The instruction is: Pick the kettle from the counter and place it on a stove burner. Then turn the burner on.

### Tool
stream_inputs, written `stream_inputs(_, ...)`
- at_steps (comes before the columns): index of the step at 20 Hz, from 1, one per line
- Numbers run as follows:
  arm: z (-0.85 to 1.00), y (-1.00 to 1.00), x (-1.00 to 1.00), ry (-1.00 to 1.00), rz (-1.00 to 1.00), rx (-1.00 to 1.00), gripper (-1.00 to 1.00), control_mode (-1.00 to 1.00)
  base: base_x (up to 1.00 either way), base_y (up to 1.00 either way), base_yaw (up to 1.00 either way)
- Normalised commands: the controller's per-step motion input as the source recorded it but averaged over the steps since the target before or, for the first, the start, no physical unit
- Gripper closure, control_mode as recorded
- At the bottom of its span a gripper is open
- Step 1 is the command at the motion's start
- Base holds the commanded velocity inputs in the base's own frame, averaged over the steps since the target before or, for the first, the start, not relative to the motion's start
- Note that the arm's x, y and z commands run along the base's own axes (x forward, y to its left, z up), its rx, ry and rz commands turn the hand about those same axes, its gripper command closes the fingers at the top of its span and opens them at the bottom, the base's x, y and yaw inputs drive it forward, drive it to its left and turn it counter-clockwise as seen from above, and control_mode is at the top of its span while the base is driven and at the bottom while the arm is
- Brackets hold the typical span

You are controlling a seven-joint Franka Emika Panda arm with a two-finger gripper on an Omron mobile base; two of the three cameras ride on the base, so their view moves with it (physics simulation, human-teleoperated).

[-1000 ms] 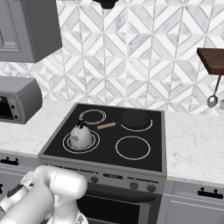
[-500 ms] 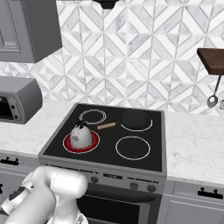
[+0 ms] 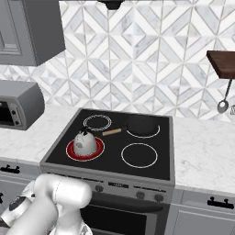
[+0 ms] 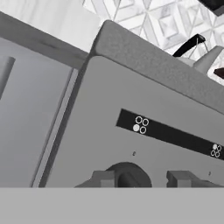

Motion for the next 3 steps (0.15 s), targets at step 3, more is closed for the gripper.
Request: stream_inputs(3, -0.46, 0.0, 0.15, 0.0, 0.1, -0.12, -1.0, -1.0, 0.0, 0.0, 0.0)
